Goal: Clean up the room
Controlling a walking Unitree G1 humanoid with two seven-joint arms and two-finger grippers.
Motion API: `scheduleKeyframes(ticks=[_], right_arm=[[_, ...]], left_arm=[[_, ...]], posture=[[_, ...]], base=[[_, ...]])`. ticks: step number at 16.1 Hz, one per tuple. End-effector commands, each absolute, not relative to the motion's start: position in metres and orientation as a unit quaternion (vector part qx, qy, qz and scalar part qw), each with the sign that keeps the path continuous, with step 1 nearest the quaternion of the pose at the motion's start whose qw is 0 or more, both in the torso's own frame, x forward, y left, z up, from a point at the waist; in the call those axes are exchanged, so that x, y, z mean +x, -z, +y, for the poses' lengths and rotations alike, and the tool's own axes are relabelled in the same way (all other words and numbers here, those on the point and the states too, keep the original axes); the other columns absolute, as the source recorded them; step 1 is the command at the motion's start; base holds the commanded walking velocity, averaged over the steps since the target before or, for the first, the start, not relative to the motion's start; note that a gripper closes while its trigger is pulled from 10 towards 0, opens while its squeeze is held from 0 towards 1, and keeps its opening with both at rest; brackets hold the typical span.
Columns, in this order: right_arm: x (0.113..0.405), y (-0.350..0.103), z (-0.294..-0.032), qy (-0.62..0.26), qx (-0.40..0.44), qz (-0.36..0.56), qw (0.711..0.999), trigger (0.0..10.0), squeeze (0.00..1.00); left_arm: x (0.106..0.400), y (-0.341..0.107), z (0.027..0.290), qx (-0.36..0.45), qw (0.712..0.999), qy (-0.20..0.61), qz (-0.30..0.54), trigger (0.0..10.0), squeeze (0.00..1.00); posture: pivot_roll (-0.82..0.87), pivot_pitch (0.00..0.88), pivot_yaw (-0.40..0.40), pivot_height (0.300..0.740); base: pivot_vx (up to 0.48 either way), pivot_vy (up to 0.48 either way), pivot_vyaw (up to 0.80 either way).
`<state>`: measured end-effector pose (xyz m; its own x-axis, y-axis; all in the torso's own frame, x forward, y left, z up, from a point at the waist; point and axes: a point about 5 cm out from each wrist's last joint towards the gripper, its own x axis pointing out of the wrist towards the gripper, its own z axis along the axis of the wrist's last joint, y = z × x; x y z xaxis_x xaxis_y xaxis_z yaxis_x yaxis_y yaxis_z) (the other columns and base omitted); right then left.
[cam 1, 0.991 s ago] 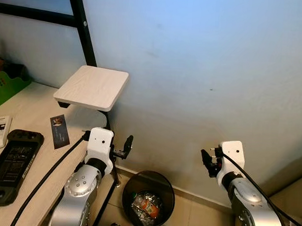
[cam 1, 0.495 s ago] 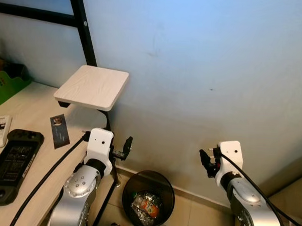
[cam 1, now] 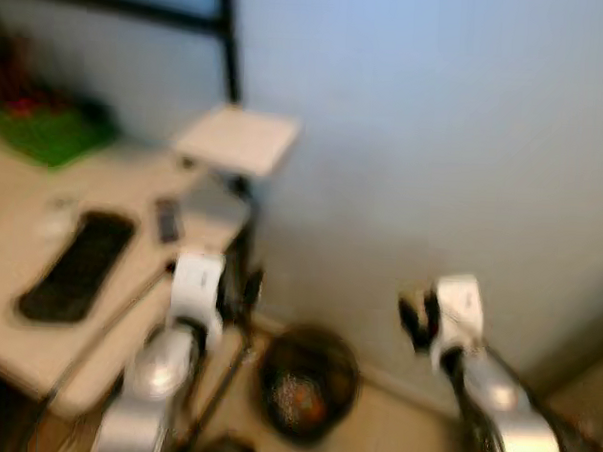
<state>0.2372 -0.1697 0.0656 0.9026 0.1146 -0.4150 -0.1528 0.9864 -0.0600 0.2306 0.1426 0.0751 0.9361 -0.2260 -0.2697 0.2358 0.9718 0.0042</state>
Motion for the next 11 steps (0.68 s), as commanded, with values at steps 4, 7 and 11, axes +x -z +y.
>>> scheduleKeyframes(ticks=[4,7,11], right_arm=[[0.236,-0.064,-0.169,-0.068,-0.048,0.209,0.974,10.0,0.0],[0.238,-0.072,-0.172,-0.046,-0.034,0.18,0.982,10.0,0.0],[0.239,-0.074,-0.167,-0.011,-0.004,0.155,0.988,10.0,0.0]], left_arm=[[0.241,-0.088,0.143,0.001,0.987,0.115,0.115,10.0,0.95],[0.242,-0.087,0.144,0.015,0.985,0.115,0.129,10.0,0.95],[0.249,-0.098,0.157,0.058,0.987,0.094,0.118,10.0,0.0]], posture=[[0.03,0.0,0.016,0.74],[0.03,0.0,0.022,0.74],[0.05,0.0,0.024,0.74]], base=[[0.0,0.0,0.0],[0.0,0.0,-0.73],[0.0,0.0,-0.6]])
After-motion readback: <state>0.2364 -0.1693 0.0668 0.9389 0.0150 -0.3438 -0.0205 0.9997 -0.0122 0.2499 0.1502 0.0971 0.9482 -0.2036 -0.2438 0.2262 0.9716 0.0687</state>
